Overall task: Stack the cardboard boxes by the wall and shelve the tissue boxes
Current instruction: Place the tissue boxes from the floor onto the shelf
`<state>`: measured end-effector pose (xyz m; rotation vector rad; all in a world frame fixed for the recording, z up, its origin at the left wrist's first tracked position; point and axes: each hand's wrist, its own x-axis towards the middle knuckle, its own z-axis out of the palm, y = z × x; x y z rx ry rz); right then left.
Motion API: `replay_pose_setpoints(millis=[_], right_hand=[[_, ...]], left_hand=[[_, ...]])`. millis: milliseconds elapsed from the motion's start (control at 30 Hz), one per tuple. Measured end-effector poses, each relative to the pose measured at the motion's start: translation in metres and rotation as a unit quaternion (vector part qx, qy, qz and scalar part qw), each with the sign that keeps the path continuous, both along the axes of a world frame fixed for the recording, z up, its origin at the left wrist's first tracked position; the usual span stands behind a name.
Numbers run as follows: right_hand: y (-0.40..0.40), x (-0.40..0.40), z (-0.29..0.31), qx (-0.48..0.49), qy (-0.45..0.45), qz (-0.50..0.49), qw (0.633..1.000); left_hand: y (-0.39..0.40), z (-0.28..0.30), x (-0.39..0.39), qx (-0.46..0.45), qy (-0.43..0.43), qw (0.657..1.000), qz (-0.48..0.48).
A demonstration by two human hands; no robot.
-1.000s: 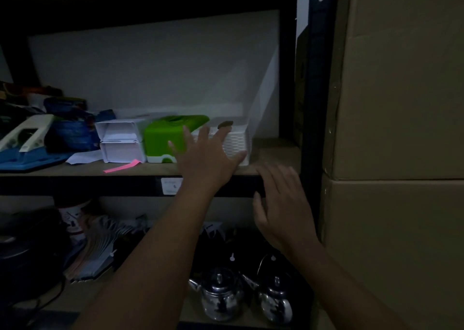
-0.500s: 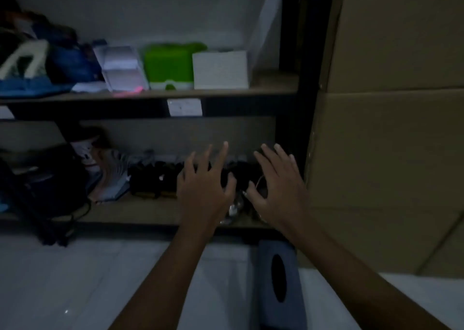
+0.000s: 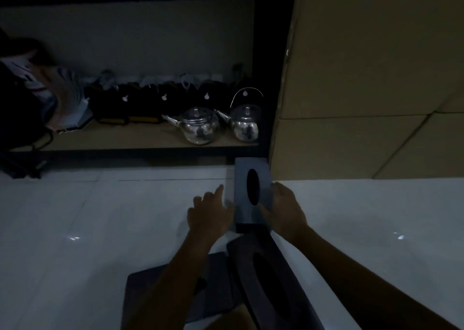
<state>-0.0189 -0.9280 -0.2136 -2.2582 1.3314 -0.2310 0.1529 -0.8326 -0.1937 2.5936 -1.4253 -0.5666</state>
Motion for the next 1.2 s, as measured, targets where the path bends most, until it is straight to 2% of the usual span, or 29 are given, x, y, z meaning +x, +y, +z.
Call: replay_pose_setpoints(millis=[100, 200, 267, 433, 533, 633, 800, 1000, 1200], right_hand=[[0.001, -0.002, -0.009, 0.096, -0.001, -0.074, 0.993], [0.003, -0.001, -0.012, 0.194, -0.023, -0.114, 0.974], [0.005, 0.000, -0.013, 0.226, -0.064, -0.135, 0.962], [0.016, 0.010, 0.001, 0.208, -0.160, -0.128, 0.956], [0.022, 0.024, 0.021, 0.227, -0.238, -0.148, 0.933], [0.028, 0.040, 0.047, 0.255, -0.283, -0.158, 0.911], [0.040, 0.057, 0.097, 0.271, -0.378, -0.140, 0.874], [0.054, 0.067, 0.165, 0.315, -0.455, -0.096, 0.827], [0.084, 0.074, 0.217, 0.282, -0.470, -0.023, 0.836]], left_hand=[[0.000, -0.019, -0.016, 0.043, 0.084, 0.995, 0.041], [-0.009, -0.036, -0.028, 0.041, 0.214, 0.973, 0.069], [-0.016, -0.045, -0.031, 0.003, 0.278, 0.955, 0.103], [-0.019, -0.021, -0.020, -0.142, 0.356, 0.890, 0.247], [-0.014, 0.004, -0.004, -0.215, 0.419, 0.838, 0.276], [-0.005, 0.041, 0.008, -0.235, 0.472, 0.798, 0.293], [0.022, 0.095, 0.028, -0.235, 0.483, 0.805, 0.253], [0.052, 0.157, 0.049, -0.298, 0.453, 0.818, 0.193], [0.086, 0.215, 0.069, -0.325, 0.429, 0.830, 0.146]])
